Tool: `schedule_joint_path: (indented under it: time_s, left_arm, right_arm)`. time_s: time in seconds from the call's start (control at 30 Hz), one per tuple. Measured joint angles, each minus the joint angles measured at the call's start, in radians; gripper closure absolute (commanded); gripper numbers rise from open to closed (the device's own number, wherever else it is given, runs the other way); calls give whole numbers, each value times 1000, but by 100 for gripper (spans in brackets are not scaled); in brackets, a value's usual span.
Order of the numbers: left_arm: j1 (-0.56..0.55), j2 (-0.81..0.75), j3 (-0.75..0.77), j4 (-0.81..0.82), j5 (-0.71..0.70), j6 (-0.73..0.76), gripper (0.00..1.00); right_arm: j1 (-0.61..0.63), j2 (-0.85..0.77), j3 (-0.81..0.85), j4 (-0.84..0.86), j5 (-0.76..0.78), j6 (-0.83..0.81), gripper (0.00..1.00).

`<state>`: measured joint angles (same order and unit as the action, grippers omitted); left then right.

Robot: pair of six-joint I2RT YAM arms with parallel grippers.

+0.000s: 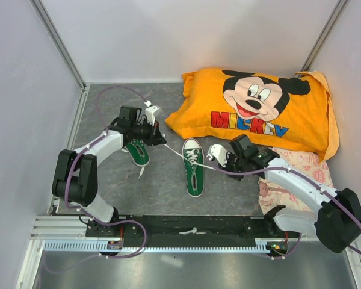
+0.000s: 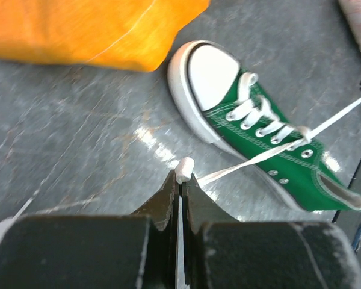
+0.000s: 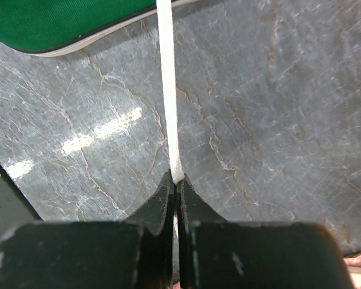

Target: Tie the shoes

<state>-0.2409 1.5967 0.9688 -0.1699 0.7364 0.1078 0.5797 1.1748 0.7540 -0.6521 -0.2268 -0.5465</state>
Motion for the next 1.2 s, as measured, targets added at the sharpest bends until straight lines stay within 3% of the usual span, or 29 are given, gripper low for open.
schedule_joint_path:
  time_s: [0.33, 0.73, 0.87, 1.03, 1.2]
  left_arm:
    - [70, 4, 0, -40, -68, 66, 99]
    - [76, 109, 67, -76, -71, 104, 98]
    - [76, 125, 109, -105, -35, 135, 98]
    - [77, 129, 104, -128, -26, 160, 71]
    - [83, 129, 92, -143, -33, 171, 53]
  right_arm:
    - [0, 38, -48, 24, 8, -15, 100]
    - [1, 113, -42, 39, -50, -34, 100]
    - [0, 144, -18, 22, -53, -37, 85]
    - [-28, 206, 20, 0, -45, -22, 60]
    - [-59, 232, 56, -11, -27, -26, 58]
